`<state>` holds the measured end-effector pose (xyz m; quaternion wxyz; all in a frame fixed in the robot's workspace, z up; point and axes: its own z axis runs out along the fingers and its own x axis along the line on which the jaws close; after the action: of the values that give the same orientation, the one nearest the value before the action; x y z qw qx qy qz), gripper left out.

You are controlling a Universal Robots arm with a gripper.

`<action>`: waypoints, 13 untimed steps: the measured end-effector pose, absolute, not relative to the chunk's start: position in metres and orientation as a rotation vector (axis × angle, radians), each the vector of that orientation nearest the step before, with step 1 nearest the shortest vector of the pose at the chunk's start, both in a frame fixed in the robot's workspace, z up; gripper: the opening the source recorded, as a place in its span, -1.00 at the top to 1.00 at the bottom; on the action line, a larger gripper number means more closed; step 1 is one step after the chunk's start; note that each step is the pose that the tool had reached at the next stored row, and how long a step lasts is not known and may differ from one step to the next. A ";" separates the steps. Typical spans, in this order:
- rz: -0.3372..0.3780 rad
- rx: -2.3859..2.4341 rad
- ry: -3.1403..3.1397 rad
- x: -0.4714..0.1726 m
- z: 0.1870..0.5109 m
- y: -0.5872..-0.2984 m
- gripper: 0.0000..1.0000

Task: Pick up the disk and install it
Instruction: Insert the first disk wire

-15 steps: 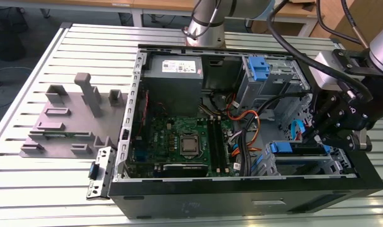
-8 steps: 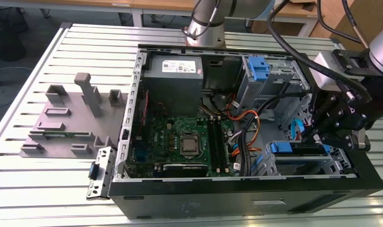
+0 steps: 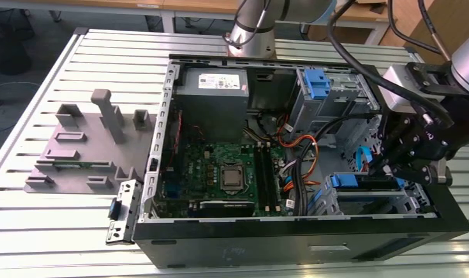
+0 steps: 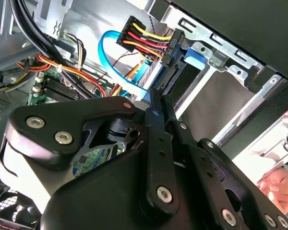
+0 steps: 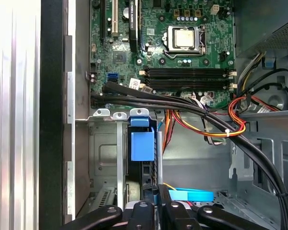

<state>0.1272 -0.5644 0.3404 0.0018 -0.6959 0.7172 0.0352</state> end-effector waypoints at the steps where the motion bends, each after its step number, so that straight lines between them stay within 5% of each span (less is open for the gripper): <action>1: 0.110 -2.184 2.251 0.127 0.340 -0.564 0.69; 13: 0.110 -2.184 2.251 0.126 0.337 -0.565 0.69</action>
<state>0.1264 -0.5648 0.3373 0.0017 -0.6960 0.7172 0.0350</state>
